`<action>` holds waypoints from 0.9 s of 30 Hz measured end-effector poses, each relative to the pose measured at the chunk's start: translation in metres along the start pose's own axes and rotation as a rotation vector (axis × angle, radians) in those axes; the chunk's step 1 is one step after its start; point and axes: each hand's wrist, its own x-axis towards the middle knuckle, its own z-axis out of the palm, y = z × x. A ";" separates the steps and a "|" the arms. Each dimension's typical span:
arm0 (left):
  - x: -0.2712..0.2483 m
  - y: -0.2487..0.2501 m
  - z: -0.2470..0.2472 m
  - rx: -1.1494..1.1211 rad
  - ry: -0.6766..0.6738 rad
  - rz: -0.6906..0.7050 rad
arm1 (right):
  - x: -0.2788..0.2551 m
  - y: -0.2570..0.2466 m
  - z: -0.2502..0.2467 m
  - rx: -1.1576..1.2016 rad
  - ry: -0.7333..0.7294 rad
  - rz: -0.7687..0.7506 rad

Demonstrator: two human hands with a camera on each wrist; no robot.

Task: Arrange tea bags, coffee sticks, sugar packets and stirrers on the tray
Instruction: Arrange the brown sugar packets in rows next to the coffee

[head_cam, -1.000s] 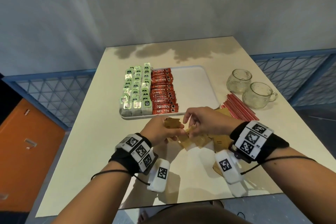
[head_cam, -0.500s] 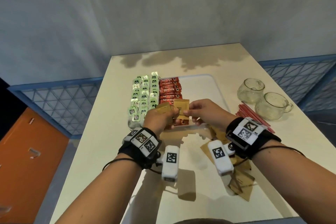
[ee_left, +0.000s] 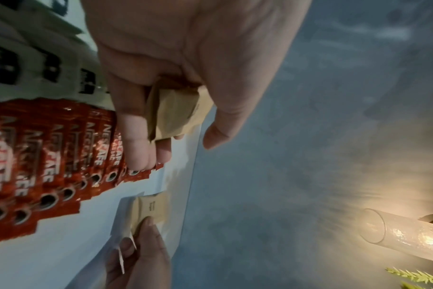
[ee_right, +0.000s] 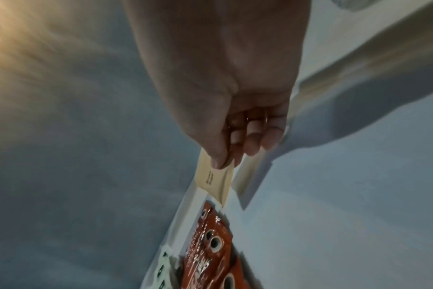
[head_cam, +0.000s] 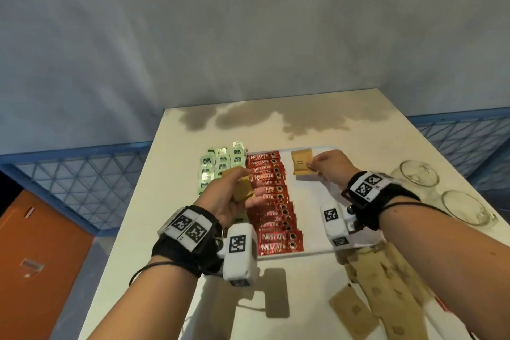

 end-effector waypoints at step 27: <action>0.007 -0.011 -0.008 0.062 -0.141 0.137 | -0.002 -0.026 0.019 0.086 -0.011 -0.098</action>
